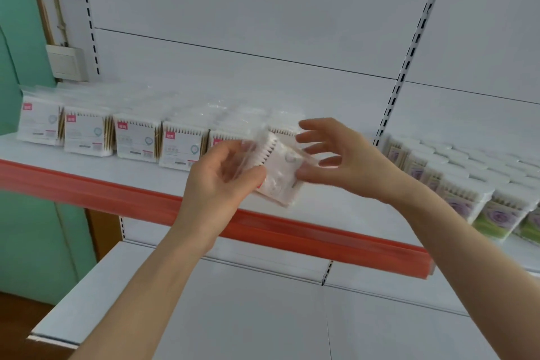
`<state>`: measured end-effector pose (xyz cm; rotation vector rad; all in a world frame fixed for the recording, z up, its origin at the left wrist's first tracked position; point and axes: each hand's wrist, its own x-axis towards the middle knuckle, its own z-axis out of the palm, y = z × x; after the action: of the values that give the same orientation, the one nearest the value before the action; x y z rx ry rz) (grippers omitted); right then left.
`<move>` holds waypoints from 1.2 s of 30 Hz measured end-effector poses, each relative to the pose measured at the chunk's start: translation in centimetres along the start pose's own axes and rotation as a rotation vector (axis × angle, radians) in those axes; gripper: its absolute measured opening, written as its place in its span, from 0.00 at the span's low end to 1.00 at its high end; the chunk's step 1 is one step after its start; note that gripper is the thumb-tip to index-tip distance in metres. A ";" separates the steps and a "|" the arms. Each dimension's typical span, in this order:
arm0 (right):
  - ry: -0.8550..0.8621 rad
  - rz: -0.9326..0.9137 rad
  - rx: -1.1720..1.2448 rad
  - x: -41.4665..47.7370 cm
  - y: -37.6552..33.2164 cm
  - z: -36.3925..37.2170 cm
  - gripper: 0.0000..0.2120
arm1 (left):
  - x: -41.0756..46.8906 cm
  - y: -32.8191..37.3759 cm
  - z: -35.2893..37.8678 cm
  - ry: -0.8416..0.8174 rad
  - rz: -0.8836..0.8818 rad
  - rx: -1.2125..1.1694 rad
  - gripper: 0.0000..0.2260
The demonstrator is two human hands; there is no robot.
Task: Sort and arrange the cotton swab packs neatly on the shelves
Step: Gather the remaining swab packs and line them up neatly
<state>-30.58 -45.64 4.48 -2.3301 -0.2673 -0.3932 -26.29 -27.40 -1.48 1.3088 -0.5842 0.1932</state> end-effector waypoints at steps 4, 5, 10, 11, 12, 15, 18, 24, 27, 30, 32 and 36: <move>-0.108 -0.090 -0.096 -0.5 -0.2 0.7 0.16 | 0.0 -0.2 0.4 -0.083 0.047 0.084 0.15; -0.099 -0.066 -0.060 -0.4 -0.1 0.5 0.14 | -0.2 -0.4 0.4 -0.075 0.089 0.146 0.14; 0.214 0.232 0.242 2.1 3.6 -1.0 0.12 | -1.1 -3.9 -0.2 -0.042 0.448 0.840 0.18; 0.256 0.281 0.294 2.9 4.3 -0.8 0.13 | -1.4 -4.8 -0.3 -0.066 0.468 0.925 0.18; 0.279 0.313 0.308 3.8 5.0 -0.4 0.13 | -1.6 -5.5 -0.3 -0.091 0.465 0.976 0.17; 0.280 0.376 0.234 6.0 6.1 1.6 0.16 | -1.8 -6.2 -0.2 -0.107 0.437 1.012 0.16; 0.296 0.404 0.195 7.5 6.6 3.3 0.12 | -1.8 -6.1 -0.3 -0.115 0.421 1.018 0.15; 0.258 0.376 -0.194 8.6 6.8 5.0 0.13 | -1.9 -6.3 -0.3 -0.112 0.440 1.040 0.16; 0.203 0.399 -0.262 8.9 6.7 4.9 0.13 | -1.8 -6.6 -0.4 -0.109 0.463 1.051 0.15; 0.158 0.422 -0.289 9.2 6.1 4.8 0.14 | -1.7 -6.8 -0.4 -0.105 0.490 1.056 0.15; 0.150 0.444 -0.279 9.2 5.6 4.7 0.15 | -1.7 -6.9 -0.4 -0.095 0.505 1.061 0.15; 0.153 0.480 -0.210 8.3 5.0 4.3 0.12 | -1.6 -7.0 -0.5 -0.094 0.515 1.056 0.16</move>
<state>-20.46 -45.52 1.33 -2.4514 0.4202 -0.3678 -24.36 -28.50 -8.32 2.1591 -0.9512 0.9658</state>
